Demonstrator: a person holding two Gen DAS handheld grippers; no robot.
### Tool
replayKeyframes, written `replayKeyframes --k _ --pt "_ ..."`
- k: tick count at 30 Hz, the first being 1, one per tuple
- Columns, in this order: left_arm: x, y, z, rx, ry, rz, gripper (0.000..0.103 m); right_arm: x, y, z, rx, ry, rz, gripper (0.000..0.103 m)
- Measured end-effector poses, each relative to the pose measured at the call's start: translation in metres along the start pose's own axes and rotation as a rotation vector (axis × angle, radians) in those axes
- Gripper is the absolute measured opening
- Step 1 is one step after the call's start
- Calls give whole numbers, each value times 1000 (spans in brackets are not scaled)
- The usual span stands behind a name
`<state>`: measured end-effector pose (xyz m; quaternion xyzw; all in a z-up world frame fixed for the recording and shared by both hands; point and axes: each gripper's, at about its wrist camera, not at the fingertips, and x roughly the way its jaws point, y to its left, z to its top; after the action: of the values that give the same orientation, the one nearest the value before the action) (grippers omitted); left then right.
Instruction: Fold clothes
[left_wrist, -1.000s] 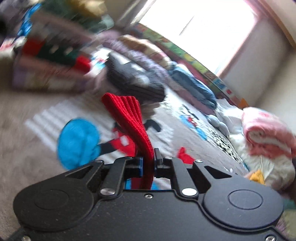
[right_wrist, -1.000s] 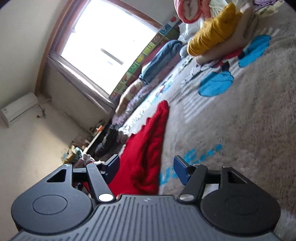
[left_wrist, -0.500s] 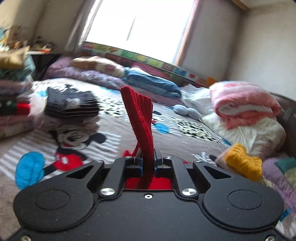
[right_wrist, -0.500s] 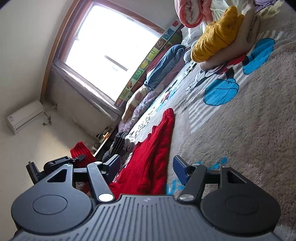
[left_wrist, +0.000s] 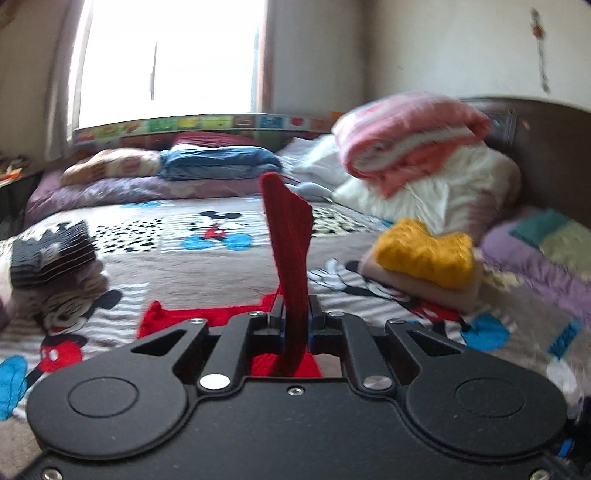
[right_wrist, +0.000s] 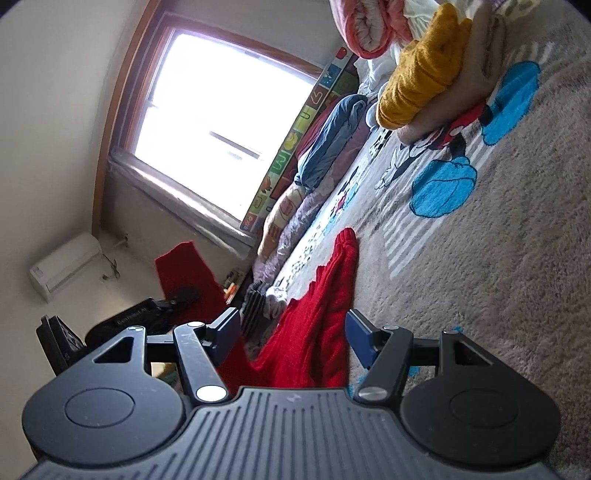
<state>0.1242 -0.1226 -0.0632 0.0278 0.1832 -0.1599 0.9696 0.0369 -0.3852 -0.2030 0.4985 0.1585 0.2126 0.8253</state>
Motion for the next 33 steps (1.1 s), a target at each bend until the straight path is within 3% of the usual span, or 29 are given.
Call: replayKeyframes --k 11,25,26,28,30,33 --pt "27 -65 -34 211 83 -28 7 -2 -23 4 164 -55 43 64" --pt "60 -105 -77 431 226 -102 8 -2 -36 10 220 -109 45 65" --pt "63 -107 -80 449 244 -118 10 -2 -37 11 221 -114 40 65" --pt "66 -111 -85 471 276 -163 41 -2 -39 12 224 -121 29 65" --pt "61 -113 -84 482 270 -208 48 -2 -42 13 228 -124 16 66" --pt "43 -104 -72 468 219 -219 48 -1 -46 14 229 -123 -11 66"
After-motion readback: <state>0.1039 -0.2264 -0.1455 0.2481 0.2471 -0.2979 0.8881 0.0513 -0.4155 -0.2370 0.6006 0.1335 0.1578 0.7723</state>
